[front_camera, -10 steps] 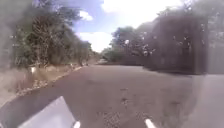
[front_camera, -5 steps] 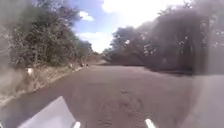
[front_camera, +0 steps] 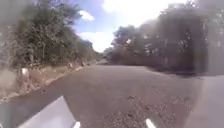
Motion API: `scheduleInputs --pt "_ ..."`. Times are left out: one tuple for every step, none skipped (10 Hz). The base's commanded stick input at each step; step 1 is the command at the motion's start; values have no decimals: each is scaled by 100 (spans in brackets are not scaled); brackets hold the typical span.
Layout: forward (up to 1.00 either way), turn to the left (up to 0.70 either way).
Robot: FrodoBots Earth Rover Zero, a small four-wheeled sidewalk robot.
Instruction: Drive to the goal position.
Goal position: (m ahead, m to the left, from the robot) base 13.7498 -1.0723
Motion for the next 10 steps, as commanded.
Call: scheduleInputs --pt "50 0" --pt "50 0" --pt "50 0" --pt "50 0" --pt "50 0" --pt "50 0" --pt "50 0" --pt "50 0" --pt "50 0" --pt "50 0"
